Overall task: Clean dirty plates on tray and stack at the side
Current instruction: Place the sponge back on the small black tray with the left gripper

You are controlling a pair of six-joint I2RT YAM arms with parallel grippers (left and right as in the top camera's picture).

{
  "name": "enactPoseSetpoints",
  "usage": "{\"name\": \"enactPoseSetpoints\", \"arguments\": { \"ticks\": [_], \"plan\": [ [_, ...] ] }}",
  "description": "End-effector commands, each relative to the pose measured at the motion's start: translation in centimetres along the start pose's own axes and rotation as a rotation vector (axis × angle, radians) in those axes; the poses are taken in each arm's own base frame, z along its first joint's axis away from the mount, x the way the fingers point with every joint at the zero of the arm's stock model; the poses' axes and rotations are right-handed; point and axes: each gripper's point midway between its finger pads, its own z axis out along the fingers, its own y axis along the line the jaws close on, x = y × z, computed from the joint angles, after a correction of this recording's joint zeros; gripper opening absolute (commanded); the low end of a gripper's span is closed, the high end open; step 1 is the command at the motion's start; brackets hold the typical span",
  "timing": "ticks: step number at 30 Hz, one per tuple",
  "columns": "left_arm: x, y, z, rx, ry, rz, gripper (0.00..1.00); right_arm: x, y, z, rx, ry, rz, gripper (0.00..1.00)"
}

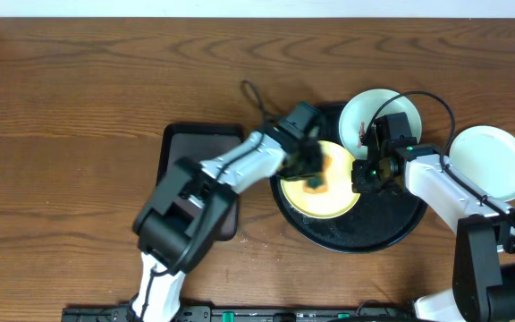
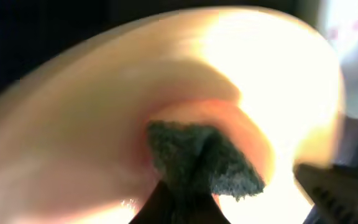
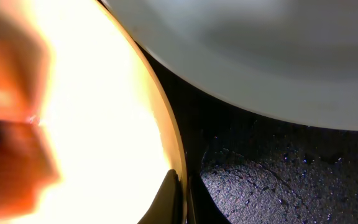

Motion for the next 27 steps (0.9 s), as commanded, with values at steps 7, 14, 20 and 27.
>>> {"name": "enactPoseSetpoints", "arguments": {
  "ticks": [7, 14, 20, 27],
  "plan": [
    [-0.5, 9.0, -2.6, -0.218, 0.024, -0.194, 0.07, -0.2, -0.1, 0.2, 0.017, -0.008, -0.014, 0.01],
    [-1.3, 5.9, -7.5, -0.147, -0.063, -0.057, 0.07, -0.1, -0.1, 0.2, 0.018, -0.005, -0.013, 0.01],
    [-2.9, 9.1, -16.2, -0.39, -0.298, 0.033, 0.08, -0.1, -0.1, 0.2, 0.019, -0.005, -0.013, 0.01],
    [-1.3, 15.0, -17.3, -0.574, -0.237, 0.007, 0.08, -0.1, -0.1, 0.2, 0.018, -0.005, -0.017, 0.01]
  ]
}}
